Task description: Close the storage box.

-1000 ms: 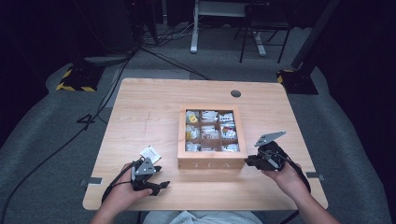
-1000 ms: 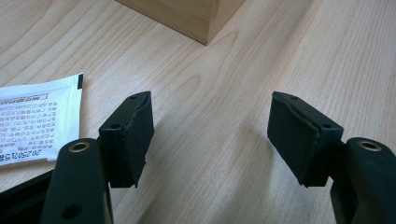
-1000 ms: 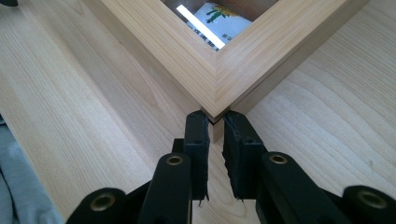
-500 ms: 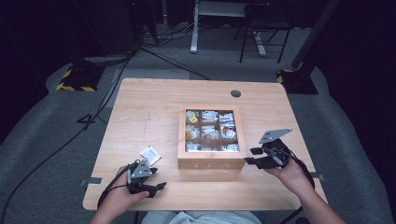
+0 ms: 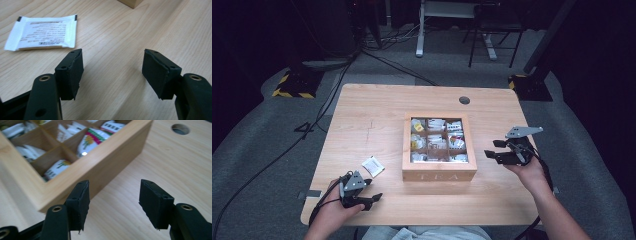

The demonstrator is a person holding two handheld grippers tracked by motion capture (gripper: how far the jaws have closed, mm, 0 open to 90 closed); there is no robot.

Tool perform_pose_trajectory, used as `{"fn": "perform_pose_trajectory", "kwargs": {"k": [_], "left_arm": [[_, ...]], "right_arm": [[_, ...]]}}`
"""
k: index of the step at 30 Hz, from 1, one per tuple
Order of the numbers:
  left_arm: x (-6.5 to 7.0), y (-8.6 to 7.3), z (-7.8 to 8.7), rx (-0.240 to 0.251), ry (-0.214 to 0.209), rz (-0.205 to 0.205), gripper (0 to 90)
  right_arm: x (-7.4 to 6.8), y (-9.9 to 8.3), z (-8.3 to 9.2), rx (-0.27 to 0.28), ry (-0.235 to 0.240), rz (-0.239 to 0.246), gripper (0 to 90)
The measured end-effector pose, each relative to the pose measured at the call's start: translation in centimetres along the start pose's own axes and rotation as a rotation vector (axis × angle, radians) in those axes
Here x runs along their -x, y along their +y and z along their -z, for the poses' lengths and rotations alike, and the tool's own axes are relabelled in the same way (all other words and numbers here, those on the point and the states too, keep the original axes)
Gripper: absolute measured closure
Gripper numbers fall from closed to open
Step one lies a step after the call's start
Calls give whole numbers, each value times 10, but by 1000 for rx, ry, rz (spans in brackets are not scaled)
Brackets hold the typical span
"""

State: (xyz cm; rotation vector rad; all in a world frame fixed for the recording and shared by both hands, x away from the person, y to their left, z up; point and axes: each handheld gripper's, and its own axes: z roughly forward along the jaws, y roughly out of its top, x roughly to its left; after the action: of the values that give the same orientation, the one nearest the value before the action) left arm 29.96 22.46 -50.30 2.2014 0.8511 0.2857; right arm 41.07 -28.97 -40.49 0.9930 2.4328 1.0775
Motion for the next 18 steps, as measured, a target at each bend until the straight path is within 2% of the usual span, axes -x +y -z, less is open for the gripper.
{"fn": "perform_pose_trajectory", "kwargs": {"k": [2, 5, 7, 10, 18], "left_arm": [[-2, -1, 1, 0, 13, 0, 341], [-4, -2, 3, 0, 21, 10, 341], [-5, -3, 3, 0, 22, 9, 341], [-5, -3, 3, -1, 24, 8, 341], [-6, -3, 4, 2, 17, 18, 341]], "right_arm": [[5, -4, -2, 11, -47, 2, 410], [11, -12, -6, 37, -72, 3, 416], [14, -15, -8, 42, -79, -1, 418], [25, -25, -15, 88, -75, -28, 421], [45, -48, -37, 53, -74, -121, 418]]}}
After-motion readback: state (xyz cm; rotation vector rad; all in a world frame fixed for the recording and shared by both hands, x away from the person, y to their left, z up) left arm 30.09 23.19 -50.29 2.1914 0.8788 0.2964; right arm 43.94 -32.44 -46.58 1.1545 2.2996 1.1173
